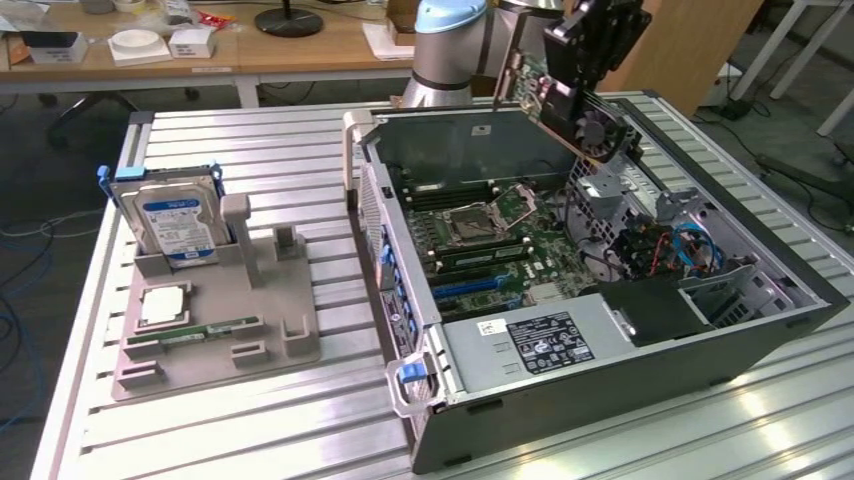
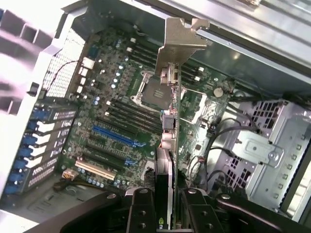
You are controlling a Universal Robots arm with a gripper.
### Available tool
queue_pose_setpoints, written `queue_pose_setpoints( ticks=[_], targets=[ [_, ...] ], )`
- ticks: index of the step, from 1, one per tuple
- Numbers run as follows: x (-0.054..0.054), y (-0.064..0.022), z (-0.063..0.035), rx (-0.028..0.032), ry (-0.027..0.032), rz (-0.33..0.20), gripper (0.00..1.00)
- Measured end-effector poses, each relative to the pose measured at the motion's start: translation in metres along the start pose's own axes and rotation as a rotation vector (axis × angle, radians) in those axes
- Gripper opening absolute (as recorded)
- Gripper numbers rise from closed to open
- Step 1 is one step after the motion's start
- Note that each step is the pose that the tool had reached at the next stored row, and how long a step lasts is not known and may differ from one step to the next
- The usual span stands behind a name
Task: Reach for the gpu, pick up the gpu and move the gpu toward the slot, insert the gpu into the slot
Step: 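Insert the gpu into the slot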
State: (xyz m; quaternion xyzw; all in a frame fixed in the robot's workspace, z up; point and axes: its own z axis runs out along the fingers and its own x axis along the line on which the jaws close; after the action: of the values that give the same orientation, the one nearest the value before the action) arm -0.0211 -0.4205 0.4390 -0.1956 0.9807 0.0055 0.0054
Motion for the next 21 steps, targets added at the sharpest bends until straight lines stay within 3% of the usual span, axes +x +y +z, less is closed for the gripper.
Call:
queue_pose_setpoints(
  ticks=[21],
  targets=[
    [0.0,0.0,0.0011,-0.0045,0.003,-0.349,0.27]
  ],
)
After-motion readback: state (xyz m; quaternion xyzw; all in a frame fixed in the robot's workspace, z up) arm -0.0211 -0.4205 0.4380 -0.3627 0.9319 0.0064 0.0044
